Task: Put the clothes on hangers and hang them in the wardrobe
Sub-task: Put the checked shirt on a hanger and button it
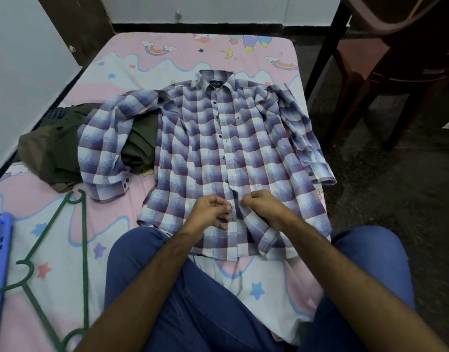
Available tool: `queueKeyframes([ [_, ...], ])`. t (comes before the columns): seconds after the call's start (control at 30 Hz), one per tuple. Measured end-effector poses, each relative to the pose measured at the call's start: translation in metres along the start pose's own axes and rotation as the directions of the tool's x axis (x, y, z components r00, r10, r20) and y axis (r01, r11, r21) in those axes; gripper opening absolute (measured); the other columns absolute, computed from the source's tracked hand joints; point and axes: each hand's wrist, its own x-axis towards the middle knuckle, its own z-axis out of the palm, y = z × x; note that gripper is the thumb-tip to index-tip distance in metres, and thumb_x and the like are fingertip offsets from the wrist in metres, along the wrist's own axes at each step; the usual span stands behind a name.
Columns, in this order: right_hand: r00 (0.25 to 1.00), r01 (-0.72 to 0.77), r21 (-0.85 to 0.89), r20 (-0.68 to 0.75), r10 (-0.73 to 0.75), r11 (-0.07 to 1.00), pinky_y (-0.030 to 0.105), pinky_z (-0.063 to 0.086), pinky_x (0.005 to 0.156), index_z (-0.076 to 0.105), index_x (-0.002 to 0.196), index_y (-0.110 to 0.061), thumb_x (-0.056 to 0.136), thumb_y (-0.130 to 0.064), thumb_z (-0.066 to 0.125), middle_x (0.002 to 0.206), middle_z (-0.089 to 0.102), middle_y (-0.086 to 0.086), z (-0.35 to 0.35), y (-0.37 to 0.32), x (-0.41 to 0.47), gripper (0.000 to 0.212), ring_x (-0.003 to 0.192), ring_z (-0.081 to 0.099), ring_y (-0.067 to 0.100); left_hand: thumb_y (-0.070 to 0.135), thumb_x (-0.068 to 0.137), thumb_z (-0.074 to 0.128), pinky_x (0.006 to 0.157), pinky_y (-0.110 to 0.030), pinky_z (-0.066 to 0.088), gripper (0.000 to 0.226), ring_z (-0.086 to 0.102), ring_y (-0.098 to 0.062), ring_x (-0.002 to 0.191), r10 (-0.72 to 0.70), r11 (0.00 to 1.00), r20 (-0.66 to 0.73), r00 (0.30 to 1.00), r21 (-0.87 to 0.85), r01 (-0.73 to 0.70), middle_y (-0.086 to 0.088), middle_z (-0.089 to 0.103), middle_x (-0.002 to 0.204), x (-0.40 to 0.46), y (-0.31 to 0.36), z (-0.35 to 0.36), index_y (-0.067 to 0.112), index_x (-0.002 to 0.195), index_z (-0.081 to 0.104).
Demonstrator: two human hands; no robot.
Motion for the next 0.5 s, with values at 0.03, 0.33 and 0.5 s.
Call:
queueKeyframes([
  [0.03, 1.000, 0.001, 0.038, 0.009, -0.001, 0.999, 0.032, 0.041, 0.056, 0.064, 0.080, -0.008, 0.087, -0.015, 0.069, 0.065, 0.049, 0.008, 0.004, 0.000, 0.000, 0.011, 0.058, 0.047, 0.020, -0.002, 0.092, 0.067, 0.049, -0.035, 0.059, 0.011, 0.068, -0.020, 0.064, -0.003, 1.000, 0.001, 1.000, -0.018, 0.003, -0.015, 0.069, 0.081, 0.000, 0.000, 0.000, -0.008, 0.102, 0.065],
  [0.33, 0.995, 0.039, 0.084, -0.095, -0.031, 0.996, 0.025, 0.042, 0.044, 0.067, 0.084, -0.001, 0.090, -0.004, 0.067, 0.063, 0.060, 0.007, 0.028, 0.018, 0.005, 0.007, 0.045, 0.054, 0.011, -0.001, 0.094, 0.065, 0.054, -0.039, 0.061, 0.011, 0.068, -0.021, 0.065, -0.017, 1.000, -0.009, 1.000, -0.002, 0.017, -0.017, 0.068, 0.080, 0.005, -0.006, -0.003, -0.007, 0.104, 0.064],
  [0.5, 0.992, 0.074, 0.194, -0.110, -0.054, 0.978, 0.025, 0.058, 0.063, 0.072, 0.092, 0.001, 0.093, -0.007, 0.070, 0.077, 0.070, 0.010, 0.027, 0.025, 0.004, 0.008, 0.069, 0.067, 0.018, -0.002, 0.093, 0.065, 0.054, -0.037, 0.061, 0.014, 0.068, -0.018, 0.063, 0.008, 0.999, -0.017, 1.000, 0.054, -0.007, -0.018, 0.068, 0.082, 0.006, -0.006, -0.001, -0.009, 0.105, 0.064],
])
